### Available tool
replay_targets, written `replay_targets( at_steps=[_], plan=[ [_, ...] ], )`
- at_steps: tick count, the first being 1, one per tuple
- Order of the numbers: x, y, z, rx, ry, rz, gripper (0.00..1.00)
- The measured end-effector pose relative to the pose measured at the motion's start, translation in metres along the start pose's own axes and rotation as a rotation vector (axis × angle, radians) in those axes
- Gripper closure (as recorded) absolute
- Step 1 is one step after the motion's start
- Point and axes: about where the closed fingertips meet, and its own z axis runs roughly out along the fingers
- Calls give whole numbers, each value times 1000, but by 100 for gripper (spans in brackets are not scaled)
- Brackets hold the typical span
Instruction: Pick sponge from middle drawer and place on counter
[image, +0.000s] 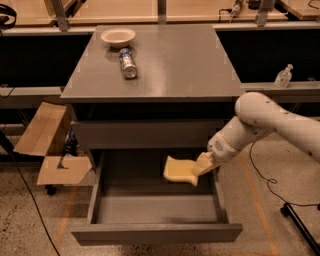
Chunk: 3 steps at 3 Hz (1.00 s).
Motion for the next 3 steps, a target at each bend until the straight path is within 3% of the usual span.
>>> replay_targets(
  at_steps=[1, 3],
  plan=[
    [-23, -4, -88, 115, -33, -35, 100],
    [-20, -7, -87, 89, -38, -32, 100]
  ],
)
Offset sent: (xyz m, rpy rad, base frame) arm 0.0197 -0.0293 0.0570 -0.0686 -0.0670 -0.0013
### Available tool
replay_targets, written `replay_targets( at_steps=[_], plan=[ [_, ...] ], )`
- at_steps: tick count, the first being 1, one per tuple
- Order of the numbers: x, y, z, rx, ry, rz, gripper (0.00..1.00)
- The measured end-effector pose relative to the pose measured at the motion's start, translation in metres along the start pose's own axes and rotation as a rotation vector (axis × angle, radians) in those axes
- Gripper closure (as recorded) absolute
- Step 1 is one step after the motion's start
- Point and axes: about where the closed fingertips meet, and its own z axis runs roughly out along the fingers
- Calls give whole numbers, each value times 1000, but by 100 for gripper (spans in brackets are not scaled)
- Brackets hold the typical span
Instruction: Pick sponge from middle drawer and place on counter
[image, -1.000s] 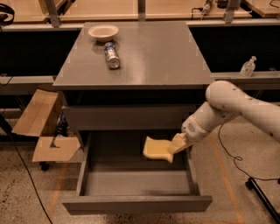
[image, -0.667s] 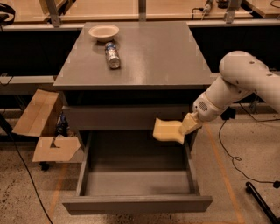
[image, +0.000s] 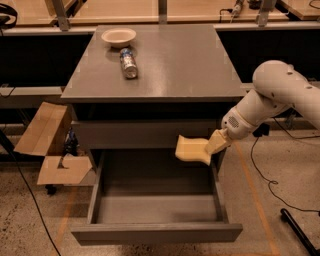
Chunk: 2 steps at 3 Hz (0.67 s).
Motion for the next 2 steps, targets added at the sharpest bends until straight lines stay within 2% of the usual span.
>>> replay_targets(
  at_steps=[1, 2],
  plan=[
    [8, -7, -38, -15, -32, -17, 100],
    [10, -8, -74, 7, -81, -30, 100]
  ],
)
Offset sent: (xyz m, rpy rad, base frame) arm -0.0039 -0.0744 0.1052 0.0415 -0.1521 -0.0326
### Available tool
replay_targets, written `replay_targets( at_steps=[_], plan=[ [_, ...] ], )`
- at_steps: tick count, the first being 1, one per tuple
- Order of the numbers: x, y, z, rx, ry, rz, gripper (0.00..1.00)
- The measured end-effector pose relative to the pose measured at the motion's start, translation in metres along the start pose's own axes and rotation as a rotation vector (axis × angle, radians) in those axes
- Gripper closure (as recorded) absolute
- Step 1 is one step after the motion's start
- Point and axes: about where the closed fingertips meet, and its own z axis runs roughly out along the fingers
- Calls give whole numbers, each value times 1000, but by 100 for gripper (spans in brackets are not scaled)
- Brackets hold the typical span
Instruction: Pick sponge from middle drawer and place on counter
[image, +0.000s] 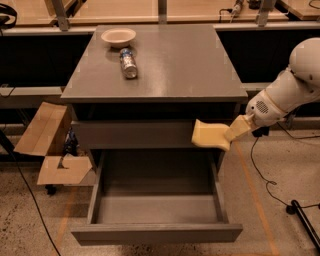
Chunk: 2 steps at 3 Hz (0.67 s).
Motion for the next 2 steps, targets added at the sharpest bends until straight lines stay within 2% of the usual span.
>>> replay_targets(
  at_steps=[1, 2],
  plan=[
    [-15, 1, -50, 46, -94, -8, 100],
    [-43, 6, -92, 146, -193, -16, 100]
  ],
)
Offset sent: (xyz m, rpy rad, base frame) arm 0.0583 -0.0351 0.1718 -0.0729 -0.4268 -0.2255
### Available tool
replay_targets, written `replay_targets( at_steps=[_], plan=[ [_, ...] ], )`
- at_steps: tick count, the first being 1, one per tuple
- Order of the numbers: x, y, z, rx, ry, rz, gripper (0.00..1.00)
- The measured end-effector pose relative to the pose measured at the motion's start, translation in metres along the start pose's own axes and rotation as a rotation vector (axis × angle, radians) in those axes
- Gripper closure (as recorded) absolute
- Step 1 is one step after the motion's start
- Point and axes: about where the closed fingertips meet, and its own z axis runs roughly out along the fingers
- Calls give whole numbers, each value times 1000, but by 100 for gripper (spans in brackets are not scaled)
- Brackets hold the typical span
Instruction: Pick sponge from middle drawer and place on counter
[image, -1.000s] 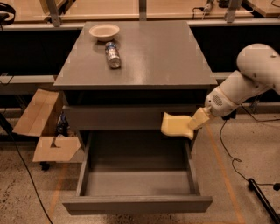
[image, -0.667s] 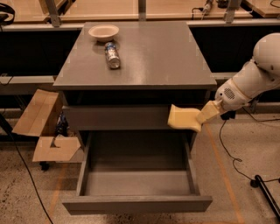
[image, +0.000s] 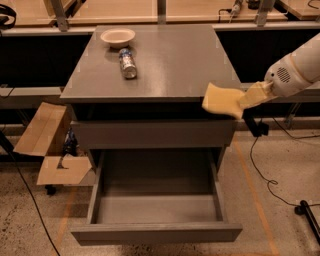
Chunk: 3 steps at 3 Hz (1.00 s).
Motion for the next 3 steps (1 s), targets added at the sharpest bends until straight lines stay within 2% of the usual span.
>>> replay_targets(
  at_steps=[1, 2, 3],
  plan=[
    [-49, -11, -24, 98, -96, 3, 100],
    [-98, -25, -35, 141, -203, 35, 100],
    [-134, -45, -29, 157, -298, 82, 100]
  ],
)
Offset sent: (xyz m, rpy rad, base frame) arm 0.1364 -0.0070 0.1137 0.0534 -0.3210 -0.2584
